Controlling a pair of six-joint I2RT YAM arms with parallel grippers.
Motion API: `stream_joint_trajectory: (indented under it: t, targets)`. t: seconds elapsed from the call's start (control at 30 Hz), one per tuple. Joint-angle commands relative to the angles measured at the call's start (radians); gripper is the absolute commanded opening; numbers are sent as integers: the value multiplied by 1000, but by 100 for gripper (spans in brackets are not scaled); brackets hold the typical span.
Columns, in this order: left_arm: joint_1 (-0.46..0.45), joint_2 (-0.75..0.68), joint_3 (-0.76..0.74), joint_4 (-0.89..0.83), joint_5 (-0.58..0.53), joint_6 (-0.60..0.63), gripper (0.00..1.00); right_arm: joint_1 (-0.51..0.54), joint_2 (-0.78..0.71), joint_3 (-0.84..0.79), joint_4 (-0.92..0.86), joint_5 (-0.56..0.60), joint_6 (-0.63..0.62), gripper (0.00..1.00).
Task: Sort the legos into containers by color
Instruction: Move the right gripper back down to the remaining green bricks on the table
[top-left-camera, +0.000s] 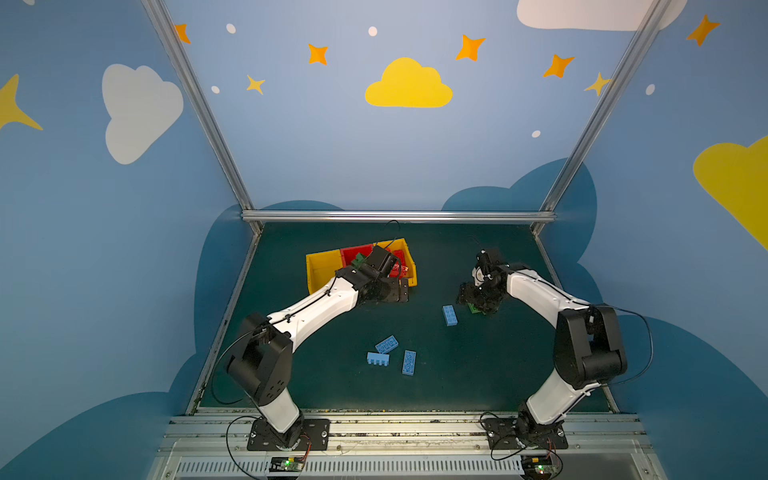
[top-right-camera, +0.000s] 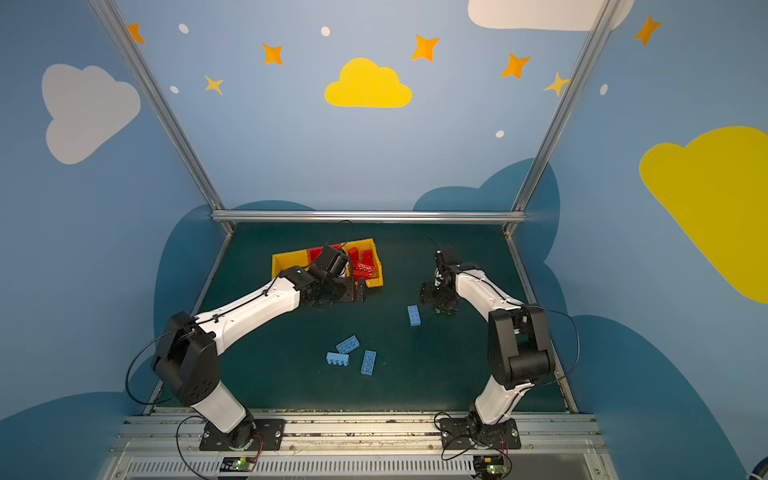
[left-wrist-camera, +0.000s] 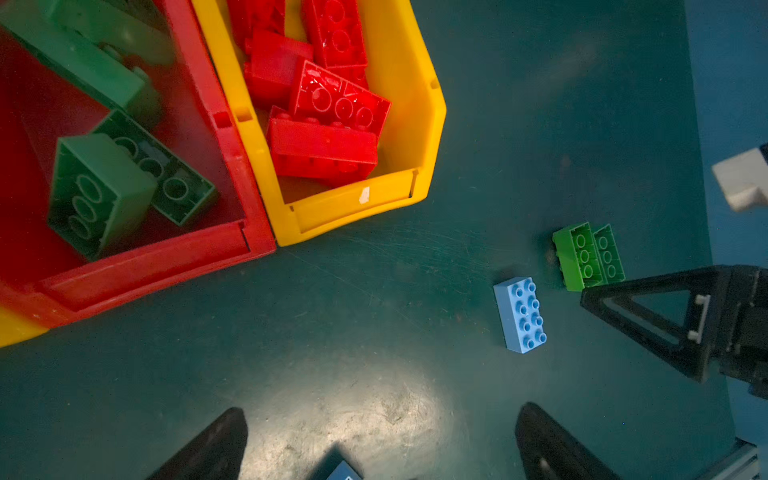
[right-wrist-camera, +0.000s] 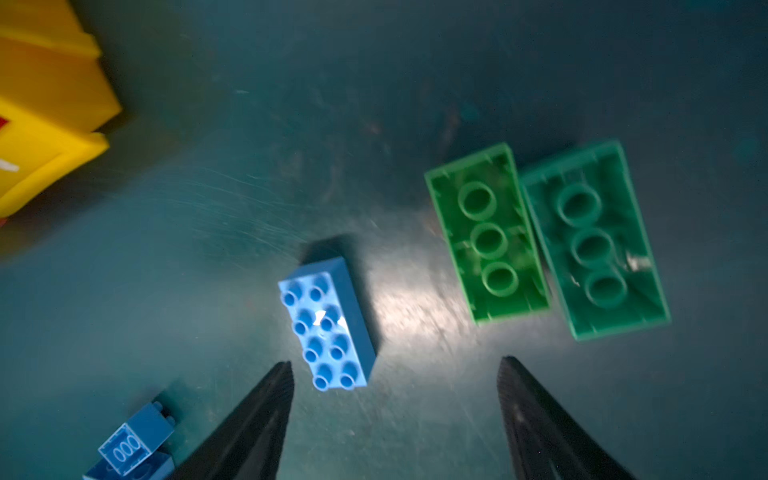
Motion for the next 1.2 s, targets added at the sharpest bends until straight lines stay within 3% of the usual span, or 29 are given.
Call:
stream_joint_trajectory:
  t: [0.0,0.23,0.73,1.17]
  targets:
    - [6,0,18,-9,-23,-6,100,-2,-43,-30,-5,-16,78,80]
    - [8,31,52,-28,-41,-4,100,-36,6,-45,19,-44,134,83]
    - [78,107,170,-109,-34,55,100,-90,208,131,57,-115,173,85]
    - [151,130,188,-108,19,72,100,-76,328,269,-8,-81,145,85]
